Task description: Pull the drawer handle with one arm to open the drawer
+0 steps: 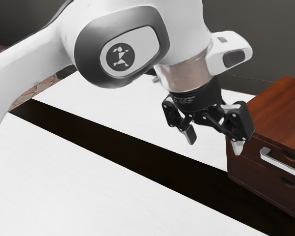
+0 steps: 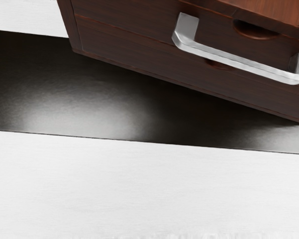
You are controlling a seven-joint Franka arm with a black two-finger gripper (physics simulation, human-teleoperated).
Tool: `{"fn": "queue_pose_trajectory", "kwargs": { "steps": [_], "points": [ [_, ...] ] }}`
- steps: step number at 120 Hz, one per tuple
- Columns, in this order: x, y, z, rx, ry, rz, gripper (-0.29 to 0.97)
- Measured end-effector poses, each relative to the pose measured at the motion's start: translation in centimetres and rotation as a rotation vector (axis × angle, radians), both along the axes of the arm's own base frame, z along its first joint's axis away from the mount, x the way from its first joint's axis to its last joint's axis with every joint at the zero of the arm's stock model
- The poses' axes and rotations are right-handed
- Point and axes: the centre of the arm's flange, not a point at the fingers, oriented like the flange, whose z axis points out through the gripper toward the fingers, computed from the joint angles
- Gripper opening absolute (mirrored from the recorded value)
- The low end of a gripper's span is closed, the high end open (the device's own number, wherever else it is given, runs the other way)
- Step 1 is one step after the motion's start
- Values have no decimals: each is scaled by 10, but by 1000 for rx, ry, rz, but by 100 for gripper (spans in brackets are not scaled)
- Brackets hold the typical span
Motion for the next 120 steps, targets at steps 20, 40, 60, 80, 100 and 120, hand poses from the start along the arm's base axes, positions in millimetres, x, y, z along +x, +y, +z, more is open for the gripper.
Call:
{"fn": "queue_pose_trajectory", "kwargs": {
  "steps": [20, 40, 60, 80, 100, 120],
  "points": [
    [-15, 5, 0, 109, 45, -186, 68],
    [1, 72, -10, 168, 166, -209, 65],
    [18, 73, -29, 172, 100, -477, 66],
    [8, 18, -38, 149, -30, -832, 67],
    [0, -20, -51, 179, -129, -1094, 68],
    [6, -17, -48, 244, -229, -1241, 68]
  ]
}}
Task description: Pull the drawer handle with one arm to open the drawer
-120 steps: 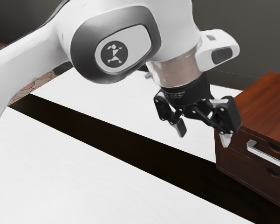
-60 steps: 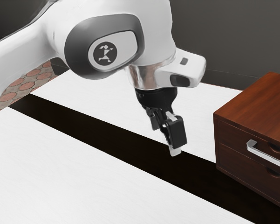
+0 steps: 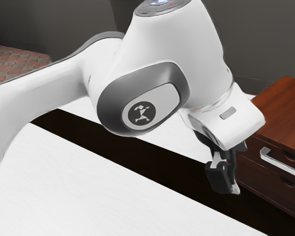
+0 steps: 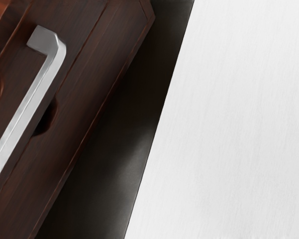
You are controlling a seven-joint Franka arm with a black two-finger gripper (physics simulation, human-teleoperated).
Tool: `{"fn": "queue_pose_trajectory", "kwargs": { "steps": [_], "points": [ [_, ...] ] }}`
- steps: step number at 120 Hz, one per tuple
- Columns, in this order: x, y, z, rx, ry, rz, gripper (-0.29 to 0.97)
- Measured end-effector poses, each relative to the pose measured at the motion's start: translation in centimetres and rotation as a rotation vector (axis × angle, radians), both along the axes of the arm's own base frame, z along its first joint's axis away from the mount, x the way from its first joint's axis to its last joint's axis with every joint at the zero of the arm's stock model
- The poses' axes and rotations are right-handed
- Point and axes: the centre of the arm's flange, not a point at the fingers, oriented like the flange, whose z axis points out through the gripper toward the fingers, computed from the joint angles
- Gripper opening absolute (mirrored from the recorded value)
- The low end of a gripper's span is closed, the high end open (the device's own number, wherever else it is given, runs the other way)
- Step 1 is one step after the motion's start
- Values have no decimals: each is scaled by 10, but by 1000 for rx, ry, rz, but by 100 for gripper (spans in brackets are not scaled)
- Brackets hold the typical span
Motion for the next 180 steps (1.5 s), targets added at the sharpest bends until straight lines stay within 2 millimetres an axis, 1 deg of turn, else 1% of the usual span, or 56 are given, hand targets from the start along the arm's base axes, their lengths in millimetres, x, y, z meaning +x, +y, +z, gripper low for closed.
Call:
{"fn": "queue_pose_trajectory", "kwargs": {
  "steps": [12, 23, 32, 39, 43, 47, 65, 75, 82, 94, 120, 132, 150, 168, 180],
  "points": [
    [6, 18, -2, 17, -40, -51, 68],
    [4, 40, 1, 29, -77, -80, 68],
    [9, 54, -10, 37, -90, -98, 65],
    [13, 58, -16, 37, -104, -119, 64],
    [13, 56, -16, 35, -119, -137, 63],
    [11, 50, -15, 27, -132, -162, 62],
    [-8, 5, -11, -2, -177, -297, 60],
    [-10, -6, -15, -3, -184, -340, 58],
    [-7, -5, -19, -1, -187, -353, 57],
    [1, 2, -24, 5, -194, -361, 54],
    [25, 14, -42, 14, -206, -365, 48],
    [32, 21, -39, 12, -221, -357, 47],
    [35, 28, -36, 12, -231, -349, 46],
    [38, 28, -38, 6, -233, -352, 46],
    [36, 18, -42, 3, -229, -372, 45]
  ]
}}
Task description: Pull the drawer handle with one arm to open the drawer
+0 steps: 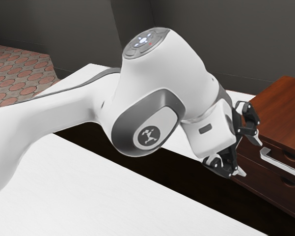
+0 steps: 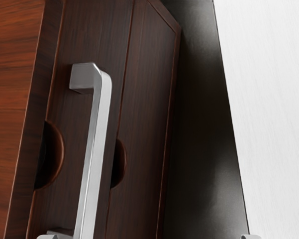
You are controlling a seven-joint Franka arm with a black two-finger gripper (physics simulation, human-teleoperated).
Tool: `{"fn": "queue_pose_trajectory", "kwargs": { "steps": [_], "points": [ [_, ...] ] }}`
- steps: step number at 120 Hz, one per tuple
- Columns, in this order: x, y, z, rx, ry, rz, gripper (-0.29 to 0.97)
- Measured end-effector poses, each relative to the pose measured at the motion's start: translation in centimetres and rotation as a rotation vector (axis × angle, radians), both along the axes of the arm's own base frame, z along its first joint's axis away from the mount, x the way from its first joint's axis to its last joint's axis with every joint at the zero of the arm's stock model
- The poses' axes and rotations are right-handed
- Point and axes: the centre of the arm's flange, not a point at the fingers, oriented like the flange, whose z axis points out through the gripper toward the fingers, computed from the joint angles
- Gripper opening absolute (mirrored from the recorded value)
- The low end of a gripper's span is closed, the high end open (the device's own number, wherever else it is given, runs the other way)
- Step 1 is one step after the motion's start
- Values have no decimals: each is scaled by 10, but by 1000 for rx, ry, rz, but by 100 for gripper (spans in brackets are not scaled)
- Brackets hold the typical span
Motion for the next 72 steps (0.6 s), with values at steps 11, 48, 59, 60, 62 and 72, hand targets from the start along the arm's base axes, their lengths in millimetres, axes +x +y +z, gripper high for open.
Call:
{"fn": "queue_pose_trajectory", "kwargs": {
  "steps": [11, 48, 59, 60, 62, 72],
  "points": [
    [-10, -25, -6, 1, 7, -45, 45],
    [-38, -85, -21, 8, 19, -161, 43],
    [-22, -64, -19, 9, 13, -122, 42],
    [-21, -62, -18, 9, 12, -119, 42],
    [-17, -59, -18, 8, 9, -113, 42],
    [-4, -54, -20, 11, 6, -100, 42]
  ]
}}
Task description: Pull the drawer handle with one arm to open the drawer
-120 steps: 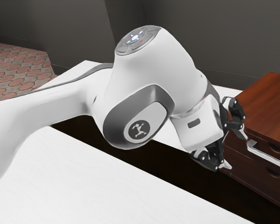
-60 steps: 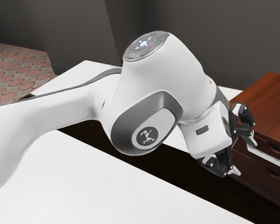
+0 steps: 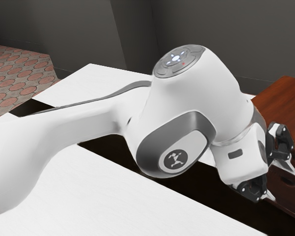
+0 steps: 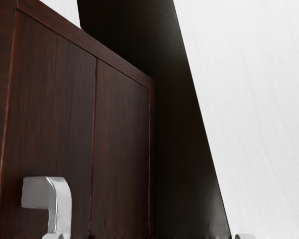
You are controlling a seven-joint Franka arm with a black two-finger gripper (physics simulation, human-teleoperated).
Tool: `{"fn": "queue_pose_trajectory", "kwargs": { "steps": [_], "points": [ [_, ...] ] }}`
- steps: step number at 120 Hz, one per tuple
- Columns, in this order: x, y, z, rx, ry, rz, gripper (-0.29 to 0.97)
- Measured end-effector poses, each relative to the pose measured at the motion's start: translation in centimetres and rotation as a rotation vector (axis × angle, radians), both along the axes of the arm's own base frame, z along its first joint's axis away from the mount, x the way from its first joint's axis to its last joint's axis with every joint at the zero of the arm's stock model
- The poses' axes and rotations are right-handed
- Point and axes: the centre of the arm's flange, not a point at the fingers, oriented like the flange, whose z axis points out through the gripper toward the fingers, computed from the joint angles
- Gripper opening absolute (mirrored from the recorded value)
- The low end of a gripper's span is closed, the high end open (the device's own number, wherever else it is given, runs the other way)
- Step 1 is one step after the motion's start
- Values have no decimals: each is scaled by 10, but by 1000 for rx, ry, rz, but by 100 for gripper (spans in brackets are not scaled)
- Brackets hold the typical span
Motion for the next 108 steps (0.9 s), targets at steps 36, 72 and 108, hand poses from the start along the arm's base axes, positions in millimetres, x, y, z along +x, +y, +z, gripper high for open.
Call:
{"fn": "queue_pose_trajectory", "kwargs": {
  "steps": [36, 72, 108],
  "points": [
    [16, 9, 1, 12, -18, 10, 42],
    [32, 20, -5, 31, -24, 22, 41],
    [46, 20, -14, 36, -22, 23, 36]
  ]
}}
